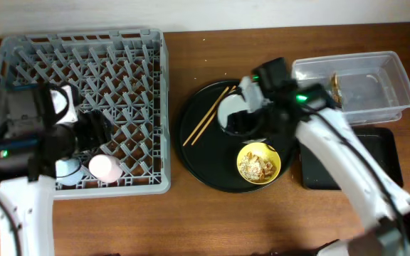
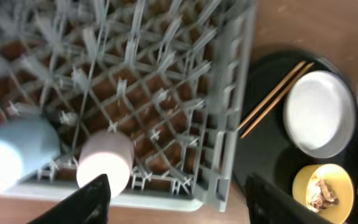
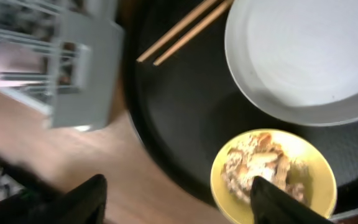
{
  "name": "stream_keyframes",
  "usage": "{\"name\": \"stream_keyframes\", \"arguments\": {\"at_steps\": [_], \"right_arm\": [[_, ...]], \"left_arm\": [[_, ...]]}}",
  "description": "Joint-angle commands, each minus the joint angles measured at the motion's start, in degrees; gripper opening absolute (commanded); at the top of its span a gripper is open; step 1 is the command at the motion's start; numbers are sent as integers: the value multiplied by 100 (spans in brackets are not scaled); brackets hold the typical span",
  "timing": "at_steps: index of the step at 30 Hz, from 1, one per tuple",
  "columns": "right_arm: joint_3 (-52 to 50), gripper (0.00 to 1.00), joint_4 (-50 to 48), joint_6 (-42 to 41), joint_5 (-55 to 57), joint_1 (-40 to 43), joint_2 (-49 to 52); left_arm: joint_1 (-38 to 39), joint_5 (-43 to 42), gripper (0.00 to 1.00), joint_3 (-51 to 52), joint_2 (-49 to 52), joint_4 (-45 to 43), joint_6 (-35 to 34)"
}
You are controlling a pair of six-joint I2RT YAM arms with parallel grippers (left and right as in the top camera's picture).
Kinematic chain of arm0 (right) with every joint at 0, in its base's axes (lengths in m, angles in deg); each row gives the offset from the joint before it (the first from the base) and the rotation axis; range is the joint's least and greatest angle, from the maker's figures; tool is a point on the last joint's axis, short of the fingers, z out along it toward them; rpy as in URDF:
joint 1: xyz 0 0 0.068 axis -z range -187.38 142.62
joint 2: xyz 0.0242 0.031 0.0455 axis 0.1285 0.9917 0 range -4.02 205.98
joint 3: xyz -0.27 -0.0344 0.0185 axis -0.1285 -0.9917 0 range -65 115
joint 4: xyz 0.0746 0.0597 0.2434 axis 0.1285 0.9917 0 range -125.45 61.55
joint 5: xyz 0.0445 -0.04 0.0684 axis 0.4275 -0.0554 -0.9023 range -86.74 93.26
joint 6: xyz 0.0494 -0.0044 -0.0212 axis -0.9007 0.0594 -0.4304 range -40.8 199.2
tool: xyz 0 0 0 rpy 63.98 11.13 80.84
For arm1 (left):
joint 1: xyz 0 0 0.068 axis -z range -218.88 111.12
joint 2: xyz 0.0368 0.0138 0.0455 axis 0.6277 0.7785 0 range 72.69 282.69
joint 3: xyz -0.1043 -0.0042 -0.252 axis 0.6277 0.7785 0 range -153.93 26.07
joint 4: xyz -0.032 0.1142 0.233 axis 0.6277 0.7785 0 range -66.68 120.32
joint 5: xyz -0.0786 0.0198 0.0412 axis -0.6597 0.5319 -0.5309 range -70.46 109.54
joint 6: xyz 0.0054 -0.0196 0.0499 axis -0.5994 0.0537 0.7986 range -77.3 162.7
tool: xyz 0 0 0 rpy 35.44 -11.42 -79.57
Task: Sort waste into correct bins and load items into the dishwasher rack
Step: 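Grasp the yellow bowl of food scraps with the right gripper, then tip the yellow bowl over the black rectangular tray to dump scraps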
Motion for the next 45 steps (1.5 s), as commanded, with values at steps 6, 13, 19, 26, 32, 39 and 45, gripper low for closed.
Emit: {"name": "stream_keyframes", "arguments": {"at_steps": [6,13,19,26,32,39,45], "right_arm": [[-267,56,398,-1019,651,-190,1351],[-1217,23,-651,-1882,627,-431,1635],[-1270,4,-481,-2522,935,-387,1532],[-1270,4,376,-540,-898,1344,-487],[-1467,4,-199,1805,-2905,3818,-638],[-3029,4,-2116,2267,-4822,5324,-553],[-3587,4,-2509,2739,-5960,5851,-553]], "left_arm": [[15,-162,99,-114,-254,101,389],[15,-162,99,-114,-254,98,389],[15,-162,99,-114,-254,98,389],[15,-162,99,-114,-254,98,389],[15,-162,99,-114,-254,101,389],[15,-162,99,-114,-254,98,389],[15,-162,99,-114,-254,98,389]]}}
